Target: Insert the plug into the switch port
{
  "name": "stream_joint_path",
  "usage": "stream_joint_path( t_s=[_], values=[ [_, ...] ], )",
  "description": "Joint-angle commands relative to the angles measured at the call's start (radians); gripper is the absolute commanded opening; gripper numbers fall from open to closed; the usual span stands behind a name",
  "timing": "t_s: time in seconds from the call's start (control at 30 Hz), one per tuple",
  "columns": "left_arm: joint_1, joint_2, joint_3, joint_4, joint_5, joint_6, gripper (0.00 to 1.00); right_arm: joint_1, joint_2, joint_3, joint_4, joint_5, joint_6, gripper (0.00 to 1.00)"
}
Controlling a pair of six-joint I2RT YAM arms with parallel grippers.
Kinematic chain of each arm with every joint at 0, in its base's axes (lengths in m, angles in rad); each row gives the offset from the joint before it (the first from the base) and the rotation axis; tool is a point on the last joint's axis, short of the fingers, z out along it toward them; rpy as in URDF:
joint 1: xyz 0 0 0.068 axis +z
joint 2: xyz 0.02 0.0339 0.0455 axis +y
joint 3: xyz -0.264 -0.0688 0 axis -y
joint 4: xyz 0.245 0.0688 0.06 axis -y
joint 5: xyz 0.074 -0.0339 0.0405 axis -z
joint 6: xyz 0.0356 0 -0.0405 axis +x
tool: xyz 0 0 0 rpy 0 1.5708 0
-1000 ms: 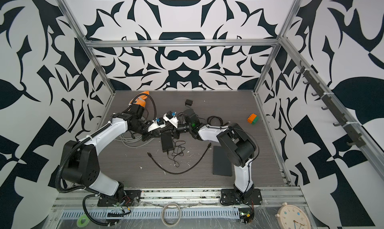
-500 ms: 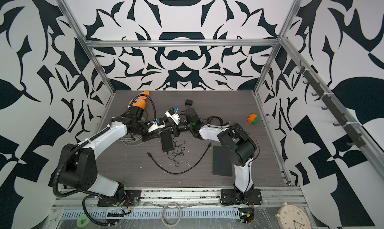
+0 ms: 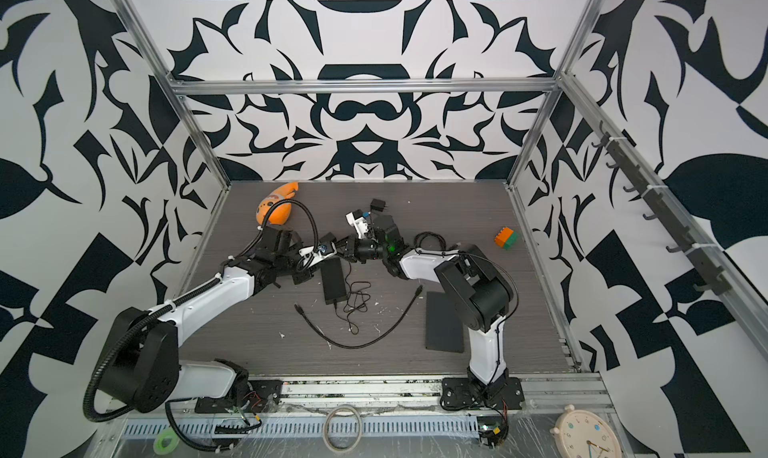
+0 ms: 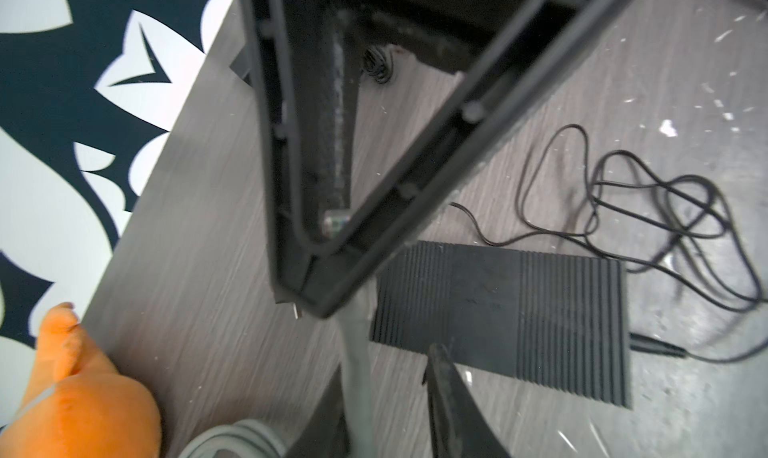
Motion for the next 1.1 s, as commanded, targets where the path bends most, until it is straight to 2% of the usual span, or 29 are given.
stream_joint_path(
  t_s=[0.0, 0.2, 0.53, 0.67, 0.8, 0.87, 0.93, 1.07],
  values=[
    [-0.005, -0.013, -0.014, 0.136, -0.017, -0.026, 0.29, 0.005, -0.061, -0.006, 0.015, 0.035, 0.076, 0.01],
    [-0.004, -0.026, -0.036, 0.218, 0.0, -0.034, 0.29, 0.009, -0.059, -0.012, 0.008, 0.05, 0.117, 0.01],
    [-0.005, -0.04, -0.04, 0.19, 0.06, -0.064, 0.24, 0.015, -0.065, -0.03, 0.033, 0.081, 0.166, 0.01],
    [-0.005, -0.043, -0.037, 0.185, 0.066, -0.063, 0.16, 0.018, -0.065, -0.031, 0.036, 0.081, 0.176, 0.01],
    [-0.005, -0.043, -0.033, 0.17, 0.078, -0.059, 0.03, 0.018, -0.066, -0.037, 0.035, 0.082, 0.176, 0.01],
    [-0.004, -0.045, -0.023, 0.135, 0.087, -0.052, 0.0, 0.018, -0.066, -0.042, 0.037, 0.08, 0.176, 0.04],
    [0.004, -0.045, -0.005, 0.069, 0.102, -0.044, 0.0, 0.015, -0.072, -0.055, 0.05, 0.073, 0.171, 0.15],
    [0.048, -0.032, 0.052, -0.108, 0.201, 0.004, 0.0, -0.015, -0.107, -0.08, 0.046, 0.077, 0.12, 0.28]
  ],
)
